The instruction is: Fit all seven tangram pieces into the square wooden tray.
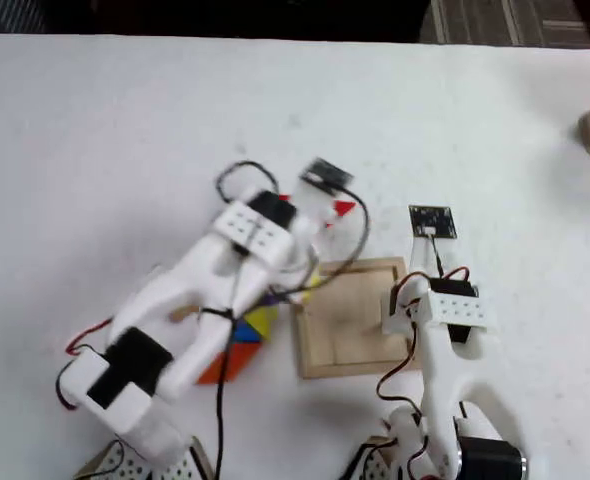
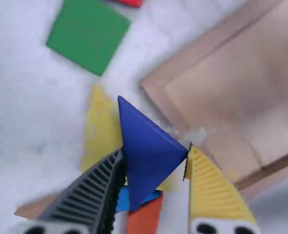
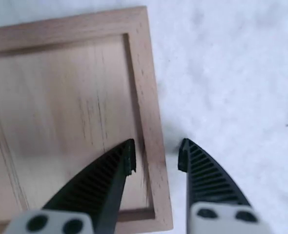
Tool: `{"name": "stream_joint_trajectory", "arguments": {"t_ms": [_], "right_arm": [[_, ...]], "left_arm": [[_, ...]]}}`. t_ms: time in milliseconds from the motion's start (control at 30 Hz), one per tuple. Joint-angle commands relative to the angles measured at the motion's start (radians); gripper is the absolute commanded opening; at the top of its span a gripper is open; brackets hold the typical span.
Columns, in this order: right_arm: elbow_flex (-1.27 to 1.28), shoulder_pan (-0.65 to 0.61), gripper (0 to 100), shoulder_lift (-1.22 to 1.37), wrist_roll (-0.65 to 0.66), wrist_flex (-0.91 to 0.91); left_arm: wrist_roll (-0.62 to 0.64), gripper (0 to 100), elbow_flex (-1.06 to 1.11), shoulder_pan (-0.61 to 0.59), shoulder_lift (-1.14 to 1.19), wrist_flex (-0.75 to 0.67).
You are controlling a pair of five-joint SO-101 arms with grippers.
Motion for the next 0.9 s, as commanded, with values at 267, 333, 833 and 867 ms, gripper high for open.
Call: {"name": "stream_joint_trajectory", "arguments": {"t_ms": [267,333,833,867], "right_arm": [[-0.002,-0.004,32.4,-0.251,0.006,0.156],[0.015,0.007,31.5,-0.295,0.009,0.163],[0.075,0.073,28.6,-0.343,0.011,0.097],[0.075,0.073,28.6,-0.343,0.011,0.097]], "left_arm": [[0.117,10,-0.003,0.189,-0.042,-0.201],[0.118,14,0.037,0.203,-0.044,-0.245],[0.250,30,0.077,0.131,-0.053,-0.204],[0.250,30,0.077,0.114,-0.053,-0.196]]}}
